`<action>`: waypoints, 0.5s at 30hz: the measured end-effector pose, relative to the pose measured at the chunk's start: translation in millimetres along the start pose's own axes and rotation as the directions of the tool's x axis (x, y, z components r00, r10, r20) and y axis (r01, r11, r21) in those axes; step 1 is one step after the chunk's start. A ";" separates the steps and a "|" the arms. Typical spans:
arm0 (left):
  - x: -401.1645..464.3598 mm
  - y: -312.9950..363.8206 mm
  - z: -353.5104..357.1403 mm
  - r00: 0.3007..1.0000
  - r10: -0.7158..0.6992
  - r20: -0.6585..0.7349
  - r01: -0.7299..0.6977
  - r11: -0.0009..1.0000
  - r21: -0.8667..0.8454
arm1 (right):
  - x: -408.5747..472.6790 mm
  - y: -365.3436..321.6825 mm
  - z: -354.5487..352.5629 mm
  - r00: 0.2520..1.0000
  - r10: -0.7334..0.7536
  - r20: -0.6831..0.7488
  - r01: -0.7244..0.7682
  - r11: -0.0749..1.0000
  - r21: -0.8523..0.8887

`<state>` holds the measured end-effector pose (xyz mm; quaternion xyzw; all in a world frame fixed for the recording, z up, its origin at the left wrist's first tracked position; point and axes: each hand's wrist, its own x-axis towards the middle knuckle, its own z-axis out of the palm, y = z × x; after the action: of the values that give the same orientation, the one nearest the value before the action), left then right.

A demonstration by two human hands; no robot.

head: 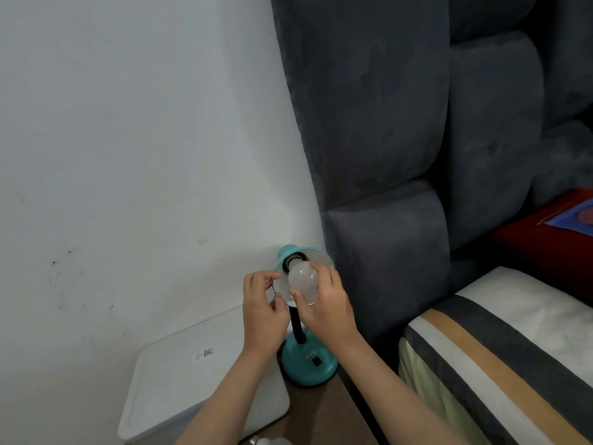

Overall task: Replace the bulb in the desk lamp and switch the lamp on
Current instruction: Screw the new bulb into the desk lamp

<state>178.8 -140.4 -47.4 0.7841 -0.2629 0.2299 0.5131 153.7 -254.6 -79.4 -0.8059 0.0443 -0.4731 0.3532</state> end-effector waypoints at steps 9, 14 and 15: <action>0.7 -1.4 -2.1 1.000 0.002 0.012 -0.002 1.000 0.005 | 2.8 -2.6 1.4 1.000 -0.003 0.022 0.004 0.999 -0.051; 0.3 0.1 -1.3 1.000 0.004 0.008 -0.004 1.000 -0.007 | 5.3 -1.7 0.0 0.999 0.054 0.010 -0.053 0.998 -0.043; 0.2 0.9 -1.3 1.000 0.006 0.007 -0.006 1.000 -0.006 | 5.6 -2.2 -0.2 0.998 0.064 0.012 -0.064 0.997 -0.037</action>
<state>178.3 -139.6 -46.2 0.7826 -0.2675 0.2279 0.5139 156.0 -255.3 -74.0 -0.8134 0.0764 -0.4555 0.3536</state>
